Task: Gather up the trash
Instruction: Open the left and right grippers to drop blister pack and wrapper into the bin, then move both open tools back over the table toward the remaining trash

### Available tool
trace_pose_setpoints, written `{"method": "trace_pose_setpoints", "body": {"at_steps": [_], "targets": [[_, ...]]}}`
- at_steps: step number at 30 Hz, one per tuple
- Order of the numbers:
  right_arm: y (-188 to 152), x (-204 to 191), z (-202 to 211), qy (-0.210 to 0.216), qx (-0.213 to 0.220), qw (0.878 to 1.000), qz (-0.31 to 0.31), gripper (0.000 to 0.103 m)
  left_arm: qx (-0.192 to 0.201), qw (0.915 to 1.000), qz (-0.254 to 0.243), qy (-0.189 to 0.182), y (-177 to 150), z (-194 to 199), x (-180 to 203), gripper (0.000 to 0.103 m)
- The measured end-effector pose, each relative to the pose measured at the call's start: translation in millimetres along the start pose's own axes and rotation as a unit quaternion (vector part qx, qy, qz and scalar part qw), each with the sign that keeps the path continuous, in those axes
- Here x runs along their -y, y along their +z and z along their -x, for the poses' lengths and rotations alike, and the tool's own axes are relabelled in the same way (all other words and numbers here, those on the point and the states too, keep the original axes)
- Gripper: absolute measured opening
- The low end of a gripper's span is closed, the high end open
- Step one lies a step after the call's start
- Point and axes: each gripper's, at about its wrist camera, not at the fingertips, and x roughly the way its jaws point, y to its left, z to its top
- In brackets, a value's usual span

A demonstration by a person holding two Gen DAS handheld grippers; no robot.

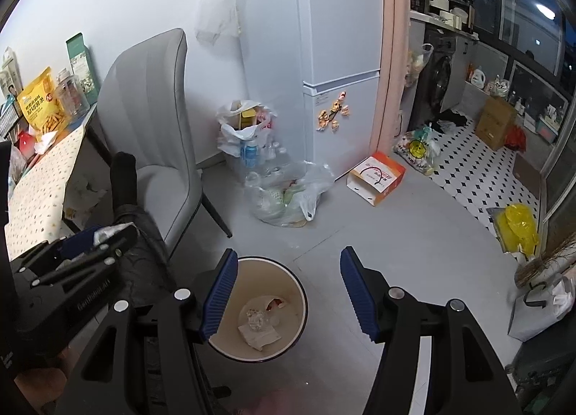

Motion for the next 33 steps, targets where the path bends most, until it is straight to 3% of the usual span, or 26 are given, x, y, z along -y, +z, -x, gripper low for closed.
{"method": "trace_pose_setpoints", "body": {"at_steps": [6,9,21,33], "targets": [[2,4,4,-0.007,0.002,1.0,-0.01,0.059,0.025,0.9995,0.014,0.011,6,18,-16,0.093],[5,-2,10,-0.002,0.009,1.0,-0.004,0.059,0.037,0.9987,0.024,0.025,7,31,-29,0.096],[0,-82,51,0.044,0.041,0.997,0.05,0.072,0.077,0.9902,0.082,0.082,-12,88,-111,0.097],[-29,-200,89,0.109,0.05,0.984,0.128,0.086,0.11,0.9684,0.156,0.16,-69,154,-217,0.097]]}}
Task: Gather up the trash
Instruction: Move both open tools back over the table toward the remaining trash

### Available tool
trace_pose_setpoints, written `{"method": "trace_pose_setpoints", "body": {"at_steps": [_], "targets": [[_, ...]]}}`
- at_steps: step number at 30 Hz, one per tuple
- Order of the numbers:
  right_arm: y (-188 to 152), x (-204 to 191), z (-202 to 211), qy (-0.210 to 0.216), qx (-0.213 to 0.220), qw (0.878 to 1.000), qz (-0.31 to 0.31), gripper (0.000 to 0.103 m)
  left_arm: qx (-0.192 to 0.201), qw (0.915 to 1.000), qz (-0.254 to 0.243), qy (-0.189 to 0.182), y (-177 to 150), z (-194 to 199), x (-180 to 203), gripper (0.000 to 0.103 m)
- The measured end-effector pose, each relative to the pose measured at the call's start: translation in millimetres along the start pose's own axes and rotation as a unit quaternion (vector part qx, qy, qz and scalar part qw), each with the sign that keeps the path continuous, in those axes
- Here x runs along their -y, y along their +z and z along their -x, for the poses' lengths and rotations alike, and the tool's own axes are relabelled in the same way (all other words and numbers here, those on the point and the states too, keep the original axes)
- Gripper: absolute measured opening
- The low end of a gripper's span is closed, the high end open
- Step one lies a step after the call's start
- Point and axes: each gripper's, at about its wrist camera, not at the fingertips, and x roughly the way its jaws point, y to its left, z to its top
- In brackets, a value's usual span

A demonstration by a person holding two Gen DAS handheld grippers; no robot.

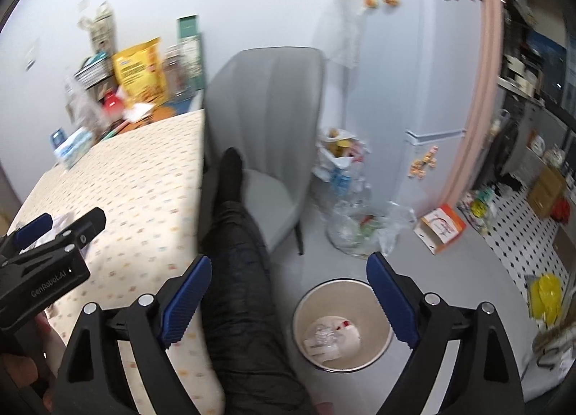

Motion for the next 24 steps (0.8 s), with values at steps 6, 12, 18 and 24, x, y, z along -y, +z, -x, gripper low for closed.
{"method": "trace_pose_setpoints", "body": {"at_steps": [6,12,18,24], "targets": [[-2,-52,11,0.02,0.009,0.999,0.029,0.094,-0.002,0.9993,0.027,0.026,-10,14,-59,0.097],[-8,-96,19,0.043,0.009,0.997,0.057,0.095,-0.001,0.9971,0.057,0.051,-22,29,-99,0.097],[-12,-121,27,0.053,0.014,0.995,0.078,0.095,0.003,0.9945,0.078,0.07,-32,43,-125,0.097],[-20,-139,31,0.057,0.014,0.994,0.096,0.095,-0.004,0.9913,0.098,0.088,-50,51,-157,0.097]]}}
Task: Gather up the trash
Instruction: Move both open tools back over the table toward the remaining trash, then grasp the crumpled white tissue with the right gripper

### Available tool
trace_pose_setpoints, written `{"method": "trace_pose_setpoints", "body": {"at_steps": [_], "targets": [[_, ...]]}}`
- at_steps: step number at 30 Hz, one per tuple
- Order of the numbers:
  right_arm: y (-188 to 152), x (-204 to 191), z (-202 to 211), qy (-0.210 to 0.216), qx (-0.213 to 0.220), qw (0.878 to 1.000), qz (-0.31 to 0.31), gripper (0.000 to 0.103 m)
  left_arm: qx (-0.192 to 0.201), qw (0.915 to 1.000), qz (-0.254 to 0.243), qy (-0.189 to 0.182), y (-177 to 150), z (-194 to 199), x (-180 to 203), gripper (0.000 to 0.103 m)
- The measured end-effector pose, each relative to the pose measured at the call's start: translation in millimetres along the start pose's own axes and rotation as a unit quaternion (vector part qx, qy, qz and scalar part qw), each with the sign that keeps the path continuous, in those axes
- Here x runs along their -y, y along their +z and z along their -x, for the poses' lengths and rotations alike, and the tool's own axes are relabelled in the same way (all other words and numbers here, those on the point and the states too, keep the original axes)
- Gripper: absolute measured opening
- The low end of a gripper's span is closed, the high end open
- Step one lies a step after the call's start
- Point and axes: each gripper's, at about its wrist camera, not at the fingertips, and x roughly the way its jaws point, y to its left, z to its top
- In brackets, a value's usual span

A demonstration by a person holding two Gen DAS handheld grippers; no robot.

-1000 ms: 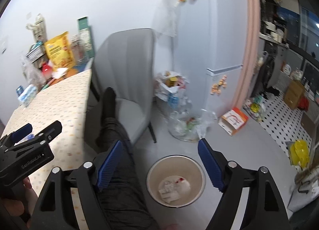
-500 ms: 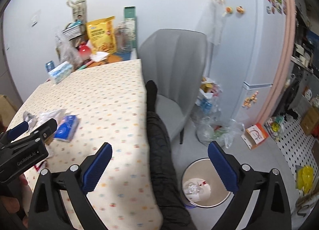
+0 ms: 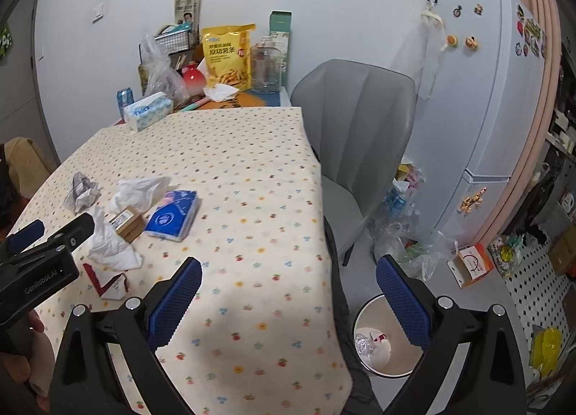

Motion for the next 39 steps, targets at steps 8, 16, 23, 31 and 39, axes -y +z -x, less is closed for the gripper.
{"method": "trace_pose_setpoints", "body": {"at_steps": [8,16,23,31,39], "targets": [[-6,-32,2,0.006,-0.003,1.0,0.016,0.095,-0.026,0.9995,0.017,0.009,-13,-10,-34,0.097],[-14,-40,-6,0.014,-0.016,0.999,0.027,0.095,-0.052,0.9986,0.004,-0.001,-24,-23,-28,0.097],[-17,-29,-12,0.015,-0.022,0.999,0.017,0.095,-0.078,0.9969,-0.006,0.002,-31,-40,-16,0.094],[-18,-38,-19,0.025,-0.027,0.999,0.027,0.095,-0.109,0.9937,0.006,-0.022,-37,-50,-21,0.018],[-17,-53,-18,0.033,-0.026,0.998,0.043,0.095,-0.063,0.9976,0.017,-0.023,-18,-25,-29,0.002]]}}
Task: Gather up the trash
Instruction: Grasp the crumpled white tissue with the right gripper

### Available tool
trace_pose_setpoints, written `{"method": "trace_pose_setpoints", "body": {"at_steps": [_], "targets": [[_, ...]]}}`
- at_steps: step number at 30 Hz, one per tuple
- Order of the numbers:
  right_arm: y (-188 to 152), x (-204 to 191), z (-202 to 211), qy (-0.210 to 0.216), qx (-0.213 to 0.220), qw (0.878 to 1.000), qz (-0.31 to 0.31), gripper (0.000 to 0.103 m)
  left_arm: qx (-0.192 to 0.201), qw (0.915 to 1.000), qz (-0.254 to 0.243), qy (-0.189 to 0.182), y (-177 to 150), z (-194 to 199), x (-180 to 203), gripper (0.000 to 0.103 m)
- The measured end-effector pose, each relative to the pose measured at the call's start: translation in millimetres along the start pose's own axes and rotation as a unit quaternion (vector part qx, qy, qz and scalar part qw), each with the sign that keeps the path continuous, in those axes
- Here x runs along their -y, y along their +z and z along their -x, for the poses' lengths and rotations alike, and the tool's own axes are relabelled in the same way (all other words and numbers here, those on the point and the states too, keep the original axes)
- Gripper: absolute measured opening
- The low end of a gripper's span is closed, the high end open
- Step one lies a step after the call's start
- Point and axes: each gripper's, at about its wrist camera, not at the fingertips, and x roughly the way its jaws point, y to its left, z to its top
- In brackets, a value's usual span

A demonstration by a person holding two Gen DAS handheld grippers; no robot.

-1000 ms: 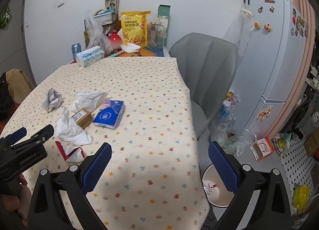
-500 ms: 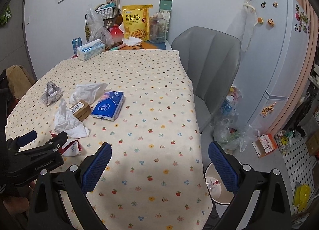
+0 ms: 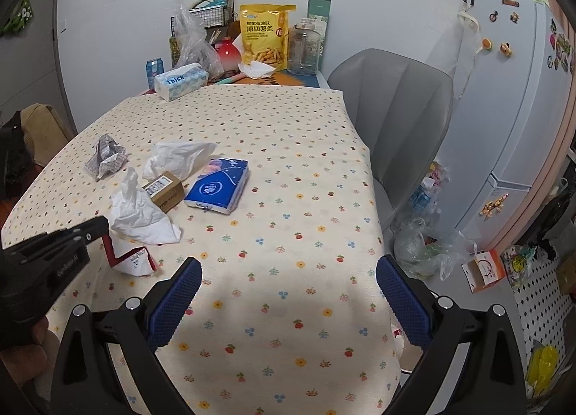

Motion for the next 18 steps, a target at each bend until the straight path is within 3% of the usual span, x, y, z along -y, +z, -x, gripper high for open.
{"method": "trace_pose_setpoints", "body": {"at_steps": [7,18], "targets": [[3,-14,3,0.009,0.003,1.0,0.01,0.095,0.036,0.9988,0.029,0.012,12,20,-20,0.002],[10,-39,1,0.025,0.006,0.999,0.028,0.095,0.054,0.9959,0.063,0.036,16,22,-57,0.002]]}}
